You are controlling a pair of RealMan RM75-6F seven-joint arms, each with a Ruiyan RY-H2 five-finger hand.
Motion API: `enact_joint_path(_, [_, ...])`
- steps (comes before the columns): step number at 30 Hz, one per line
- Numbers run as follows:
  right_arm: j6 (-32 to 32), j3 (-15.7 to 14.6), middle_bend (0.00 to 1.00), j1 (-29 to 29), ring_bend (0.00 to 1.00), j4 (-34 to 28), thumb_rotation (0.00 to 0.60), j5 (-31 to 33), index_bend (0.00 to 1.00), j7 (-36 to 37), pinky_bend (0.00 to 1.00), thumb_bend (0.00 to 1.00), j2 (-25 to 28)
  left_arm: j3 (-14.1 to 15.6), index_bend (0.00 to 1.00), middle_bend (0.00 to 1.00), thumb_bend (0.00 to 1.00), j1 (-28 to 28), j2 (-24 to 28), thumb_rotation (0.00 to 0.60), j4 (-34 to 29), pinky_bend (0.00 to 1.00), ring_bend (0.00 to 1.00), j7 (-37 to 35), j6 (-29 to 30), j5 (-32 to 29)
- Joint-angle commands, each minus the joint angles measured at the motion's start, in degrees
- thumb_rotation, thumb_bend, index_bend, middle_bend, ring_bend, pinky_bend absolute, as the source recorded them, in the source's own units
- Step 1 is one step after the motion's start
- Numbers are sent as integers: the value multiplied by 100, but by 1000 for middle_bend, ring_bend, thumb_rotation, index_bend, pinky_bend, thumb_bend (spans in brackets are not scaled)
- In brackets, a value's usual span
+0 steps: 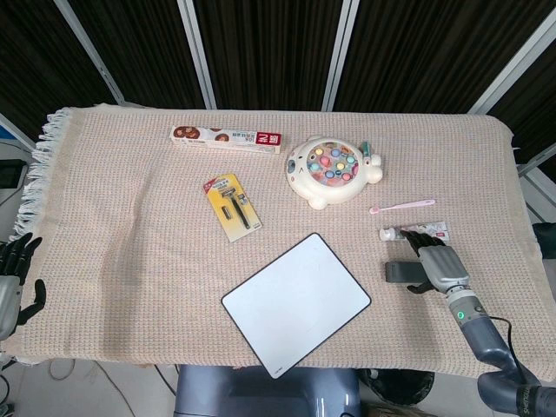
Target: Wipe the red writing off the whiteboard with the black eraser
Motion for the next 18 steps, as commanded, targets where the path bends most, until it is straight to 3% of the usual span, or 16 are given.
enact_joint_path(1, [350, 63, 0, -89, 8, -260, 600, -83, 0, -132, 138, 61, 178, 0, 52, 0, 599, 1, 1, 600, 2, 52, 34, -3, 2, 2])
enact_joint_path(10, [2202, 101, 0, -847, 8, -1269, 600, -809, 0, -238, 137, 60, 848, 6, 52, 0, 599, 3, 4, 600, 1, 52, 34, 15, 6, 13])
enact_joint_path(18, [3449, -245, 0, -1653, 7, -1589, 600, -1310, 0, -709, 136, 60, 1036, 20, 53, 0, 599, 4, -2, 600, -22, 52, 34, 19, 5, 37])
